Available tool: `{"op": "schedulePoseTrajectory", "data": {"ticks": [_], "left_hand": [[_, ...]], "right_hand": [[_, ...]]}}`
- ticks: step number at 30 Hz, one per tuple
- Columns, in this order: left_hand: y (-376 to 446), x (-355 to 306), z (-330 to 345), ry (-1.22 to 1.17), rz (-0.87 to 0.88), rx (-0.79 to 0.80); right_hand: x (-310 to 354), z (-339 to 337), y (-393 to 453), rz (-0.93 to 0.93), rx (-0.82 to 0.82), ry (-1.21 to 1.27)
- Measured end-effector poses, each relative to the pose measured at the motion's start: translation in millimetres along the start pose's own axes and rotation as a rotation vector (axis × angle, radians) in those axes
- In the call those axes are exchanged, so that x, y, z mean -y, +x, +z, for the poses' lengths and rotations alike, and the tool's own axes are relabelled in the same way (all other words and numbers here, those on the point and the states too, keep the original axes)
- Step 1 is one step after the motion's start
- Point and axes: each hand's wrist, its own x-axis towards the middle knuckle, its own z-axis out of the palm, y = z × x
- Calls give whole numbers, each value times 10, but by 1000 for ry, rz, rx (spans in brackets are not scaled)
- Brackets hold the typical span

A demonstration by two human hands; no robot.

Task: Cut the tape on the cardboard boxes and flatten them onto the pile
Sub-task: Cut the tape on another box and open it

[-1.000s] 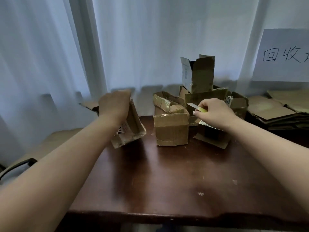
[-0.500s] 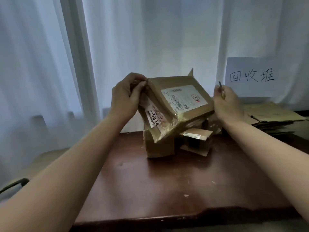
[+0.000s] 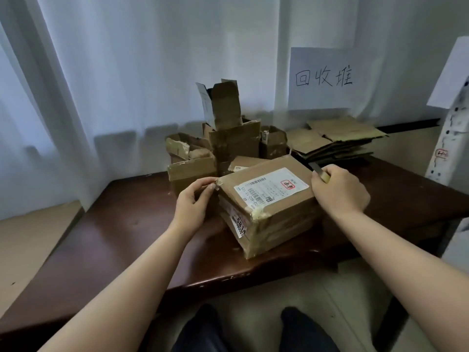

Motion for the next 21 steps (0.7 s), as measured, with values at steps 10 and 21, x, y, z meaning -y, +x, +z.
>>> {"op": "schedulePoseTrajectory", "data": {"ticks": [10, 21], "left_hand": [[124, -512, 79, 570, 193, 19], [301, -667, 777, 716, 50, 821]], "right_hand": [[-27, 90, -28, 94, -39, 186], [-492, 58, -387, 133, 38, 522]]}}
